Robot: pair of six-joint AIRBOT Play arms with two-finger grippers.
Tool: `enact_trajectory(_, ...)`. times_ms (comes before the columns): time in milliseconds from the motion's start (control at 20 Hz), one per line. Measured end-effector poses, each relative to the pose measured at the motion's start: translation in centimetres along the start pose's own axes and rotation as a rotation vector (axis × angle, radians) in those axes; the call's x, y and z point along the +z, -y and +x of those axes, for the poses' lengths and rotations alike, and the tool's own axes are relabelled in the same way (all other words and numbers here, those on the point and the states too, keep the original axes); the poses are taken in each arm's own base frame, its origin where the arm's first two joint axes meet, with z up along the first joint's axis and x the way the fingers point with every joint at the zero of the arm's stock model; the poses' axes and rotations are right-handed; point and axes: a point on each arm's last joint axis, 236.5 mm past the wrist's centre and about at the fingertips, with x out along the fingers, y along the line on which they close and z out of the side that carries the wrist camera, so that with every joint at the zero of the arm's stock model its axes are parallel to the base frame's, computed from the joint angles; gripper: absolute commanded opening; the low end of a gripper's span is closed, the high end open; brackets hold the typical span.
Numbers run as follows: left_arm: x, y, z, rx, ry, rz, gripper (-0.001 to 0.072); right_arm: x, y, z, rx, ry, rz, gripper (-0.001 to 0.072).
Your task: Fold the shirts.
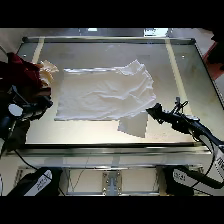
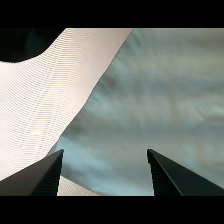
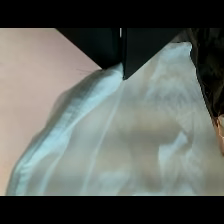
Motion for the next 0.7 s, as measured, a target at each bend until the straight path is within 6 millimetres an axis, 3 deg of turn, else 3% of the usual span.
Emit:
enact_trajectory(300, -3.5, -4.1, 2.7, 0.064, -0.233, -0.264, 0.0603, -0.3, -1.0, -0.2, 0.032, -0.009, -0.028, 0.0030)
enact_trajectory(550, -5.5, -3.7, 4.6, 0.004, -0.365, -0.340, 0.0602, -0.3, -1.4, -0.2, 0.047, -0.010, -0.027, 0.0031)
enact_trajectory(600, -5.6, -3.3, 4.9, -0.018, -0.373, -0.351, 0.0583, -0.3, -1.5, -0.2, 0.052, -0.010, -0.024, 0.0031)
enact_trajectory(700, -5.3, -2.7, 5.5, -0.055, -0.369, -0.366, 0.0418, -0.2, -1.7, -0.2, 0.061, -0.008, -0.018, 0.0031)
